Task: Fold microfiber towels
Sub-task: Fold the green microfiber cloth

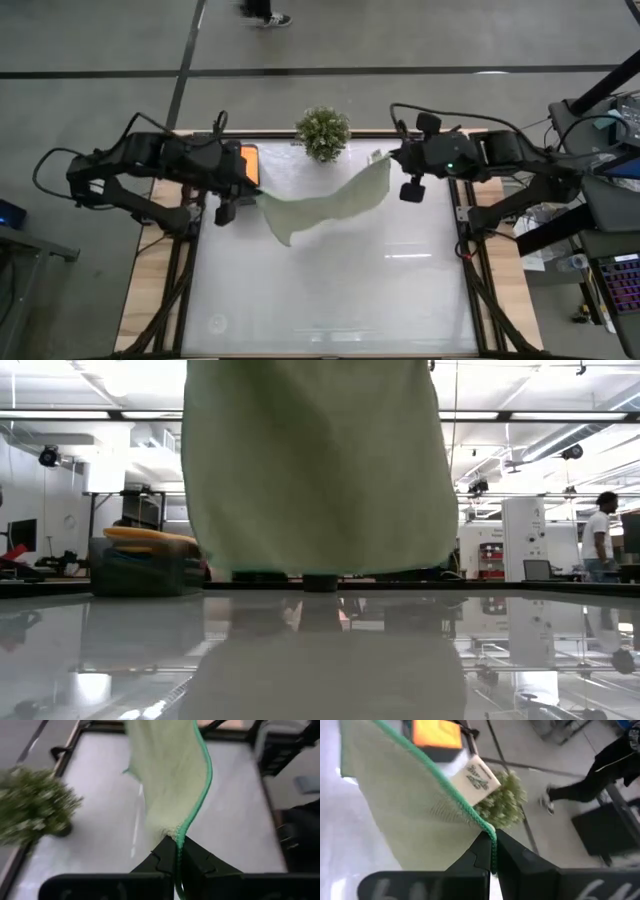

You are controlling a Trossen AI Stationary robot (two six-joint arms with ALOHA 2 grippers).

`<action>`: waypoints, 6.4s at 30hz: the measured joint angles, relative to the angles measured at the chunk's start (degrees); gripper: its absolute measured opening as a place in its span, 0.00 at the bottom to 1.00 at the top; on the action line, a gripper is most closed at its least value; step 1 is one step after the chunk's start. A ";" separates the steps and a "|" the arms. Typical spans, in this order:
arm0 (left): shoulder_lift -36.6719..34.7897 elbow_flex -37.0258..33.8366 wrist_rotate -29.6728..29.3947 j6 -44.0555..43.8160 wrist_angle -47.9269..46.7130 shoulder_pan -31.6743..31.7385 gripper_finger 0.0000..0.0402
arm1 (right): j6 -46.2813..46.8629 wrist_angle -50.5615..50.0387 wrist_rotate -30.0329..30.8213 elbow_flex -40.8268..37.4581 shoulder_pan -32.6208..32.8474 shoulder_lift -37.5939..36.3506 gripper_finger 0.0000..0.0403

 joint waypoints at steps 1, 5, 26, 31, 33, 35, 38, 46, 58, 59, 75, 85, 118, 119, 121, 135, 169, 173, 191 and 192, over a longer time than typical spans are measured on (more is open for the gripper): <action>0.11 0.00 -0.02 0.85 -1.05 1.10 0.00 | 0.27 -0.11 0.46 -0.22 -0.52 0.22 0.02; 0.30 -0.02 -0.31 3.63 -4.63 6.03 0.00 | 0.58 -0.97 5.75 -0.96 -1.88 0.79 0.02; 2.20 -14.18 5.67 -4.28 0.58 -4.40 0.00 | 23.42 -8.92 -16.48 -13.68 12.28 0.13 0.02; 2.60 -22.13 6.77 -10.92 10.35 -11.75 0.00 | 30.63 -5.16 -20.25 -20.57 18.71 0.13 0.02; 3.24 -25.10 6.99 -14.25 16.66 -14.16 0.00 | 33.04 -2.18 -22.50 -23.34 20.99 0.13 0.02; 4.15 -27.59 7.60 -15.80 22.05 -16.35 0.00 | 34.76 1.03 -25.91 -25.91 23.05 0.13 0.02; 6.11 -30.33 7.93 -18.01 28.83 -19.52 0.00 | 38.38 6.63 -30.29 -29.40 26.01 0.13 0.02; 14.92 -33.44 12.64 -28.71 35.76 -25.65 0.00 | 46.48 25.60 -38.24 -39.31 30.97 0.13 0.02; 21.68 -34.37 12.95 -24.42 34.48 -23.27 0.00 | 50.68 27.85 -40.71 -49.65 26.22 0.13 0.02; 21.38 -34.56 11.88 -23.33 34.04 -22.46 0.00 | 50.51 27.40 -40.69 -50.07 25.17 0.13 0.02; 19.79 -41.00 4.90 -17.09 30.28 -11.99 0.00 | 36.76 20.38 -31.01 -50.80 8.20 0.74 0.02; 19.73 -41.86 -0.07 -13.93 30.15 -8.47 0.00 | 30.06 20.45 -29.96 -50.82 0.55 4.28 0.02; 17.80 -42.77 -4.10 -14.30 23.59 -5.82 0.32 | 26.27 17.37 -25.01 -47.42 -1.37 12.13 0.26; 17.06 -42.99 -4.08 -14.32 22.76 -5.82 0.34 | 26.07 16.83 -24.92 -46.82 -1.37 12.13 0.28; 15.59 -43.77 -4.08 -14.36 22.61 -5.82 0.36 | 25.54 16.90 -24.34 -46.00 -1.37 11.97 0.32; 16.27 -50.05 -10.57 -17.31 31.53 -5.95 0.22 | 15.74 44.92 -23.97 -45.93 -1.50 13.75 0.29; 17.02 -52.49 -1.24 -13.60 49.32 -8.59 0.00 | 0.87 72.19 -27.60 -24.36 -6.85 44.37 0.02; 15.80 -52.62 -6.61 -14.28 43.48 -8.59 0.00 | 0.83 69.48 -27.58 -24.40 -6.65 43.01 0.02; 15.29 -53.86 -15.17 -14.38 37.56 -8.46 0.00 | 8.62 79.75 -33.62 -24.42 -7.10 47.75 0.21; 15.29 -54.00 -15.35 -14.40 37.58 -8.46 0.00 | 8.56 80.69 -33.62 -24.42 -7.14 48.03 0.22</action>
